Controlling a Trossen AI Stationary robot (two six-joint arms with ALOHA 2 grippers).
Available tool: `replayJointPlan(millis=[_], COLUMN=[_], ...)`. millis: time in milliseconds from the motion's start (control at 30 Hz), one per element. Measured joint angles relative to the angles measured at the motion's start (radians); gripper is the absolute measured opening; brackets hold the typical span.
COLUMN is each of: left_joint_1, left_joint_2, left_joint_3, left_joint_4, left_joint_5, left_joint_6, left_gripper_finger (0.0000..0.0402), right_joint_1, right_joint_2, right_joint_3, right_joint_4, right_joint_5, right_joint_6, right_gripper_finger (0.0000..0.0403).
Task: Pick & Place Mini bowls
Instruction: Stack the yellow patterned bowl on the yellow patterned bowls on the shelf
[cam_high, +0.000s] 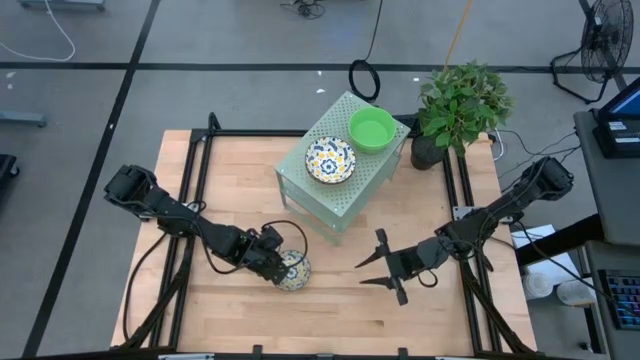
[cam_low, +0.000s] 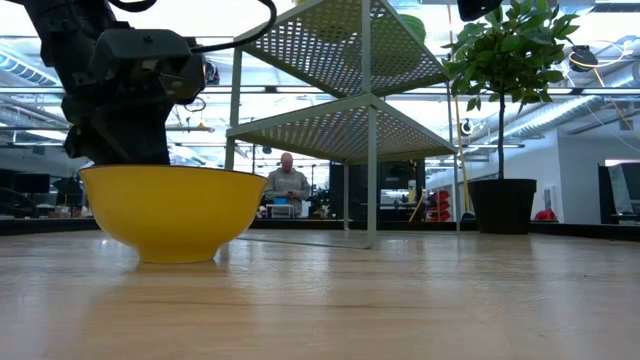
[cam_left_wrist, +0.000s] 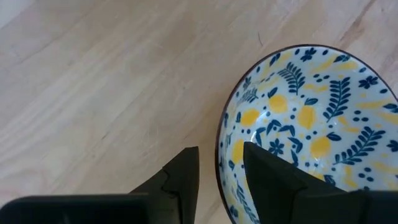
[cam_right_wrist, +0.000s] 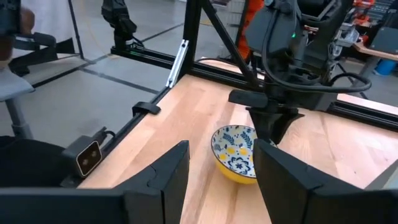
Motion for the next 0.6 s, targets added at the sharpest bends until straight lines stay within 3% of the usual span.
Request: replayJointPlan(millis=[300, 500, 600], left_joint_1=[0.0, 0.0, 0.0], left_joint_2=[0.0, 0.0, 0.0], left_joint_3=[0.0, 0.001, 0.003], left_joint_4=[-0.071, -0.067, -0.057], left_joint_5=[0.026, 0.026, 0.024], left_joint_6=[-0.037, -0.035, -0.019], left_gripper_finger=[0.0118, 0.0021, 0.0018], right_joint_1=[0.0, 0.0, 0.0], right_joint_2=[0.0, 0.0, 0.0], right_joint_3=[0.0, 0.0, 0.0], right_joint_4=[0.0, 0.0, 0.0], right_joint_5=[0.0, 0.0, 0.0], right_joint_6=[0.0, 0.0, 0.0], right_gripper_finger=[0.0164, 0.0164, 0.0164])
